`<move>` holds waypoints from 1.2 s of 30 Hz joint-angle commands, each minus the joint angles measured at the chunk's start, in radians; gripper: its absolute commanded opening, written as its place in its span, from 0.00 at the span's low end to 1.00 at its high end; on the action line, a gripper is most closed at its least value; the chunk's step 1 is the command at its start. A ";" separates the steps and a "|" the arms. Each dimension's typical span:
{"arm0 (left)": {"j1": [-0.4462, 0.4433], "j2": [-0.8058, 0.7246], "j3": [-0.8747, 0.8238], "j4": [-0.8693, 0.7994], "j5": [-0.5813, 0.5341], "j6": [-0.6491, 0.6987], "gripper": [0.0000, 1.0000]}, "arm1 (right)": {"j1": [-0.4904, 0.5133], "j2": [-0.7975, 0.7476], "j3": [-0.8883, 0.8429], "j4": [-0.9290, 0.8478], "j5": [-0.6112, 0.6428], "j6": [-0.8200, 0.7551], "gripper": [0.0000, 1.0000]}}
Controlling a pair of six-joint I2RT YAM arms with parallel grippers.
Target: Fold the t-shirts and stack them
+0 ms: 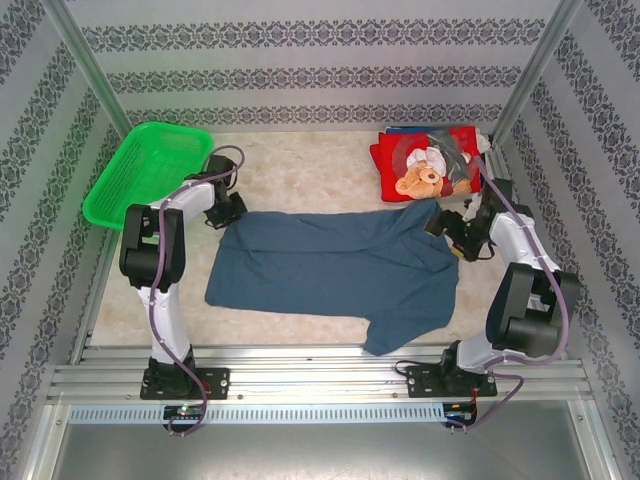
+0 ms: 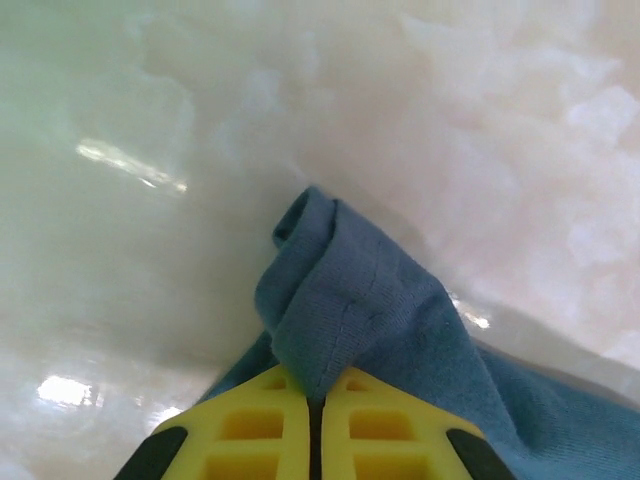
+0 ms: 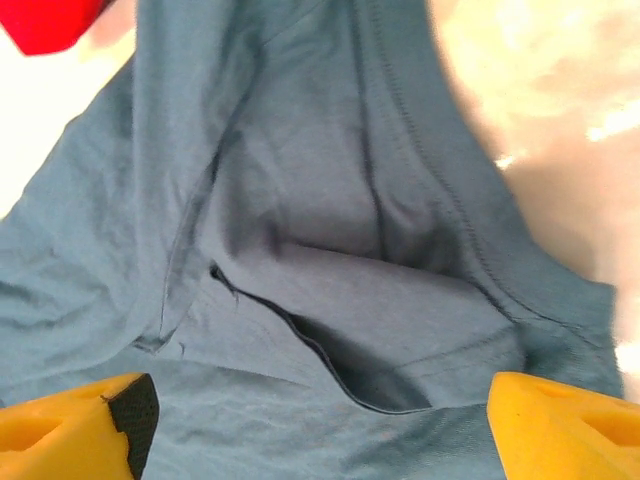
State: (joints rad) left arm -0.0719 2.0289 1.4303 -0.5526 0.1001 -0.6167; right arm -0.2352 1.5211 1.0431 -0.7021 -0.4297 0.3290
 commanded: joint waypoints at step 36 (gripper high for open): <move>0.064 -0.305 -0.097 0.002 0.038 -0.061 0.65 | 0.415 0.380 0.265 -0.008 0.157 -0.172 0.39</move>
State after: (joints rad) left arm 0.0055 1.7615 1.3334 -0.5732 0.1192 -0.6601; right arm 0.1635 1.8812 1.2823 -0.7052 -0.2947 0.1825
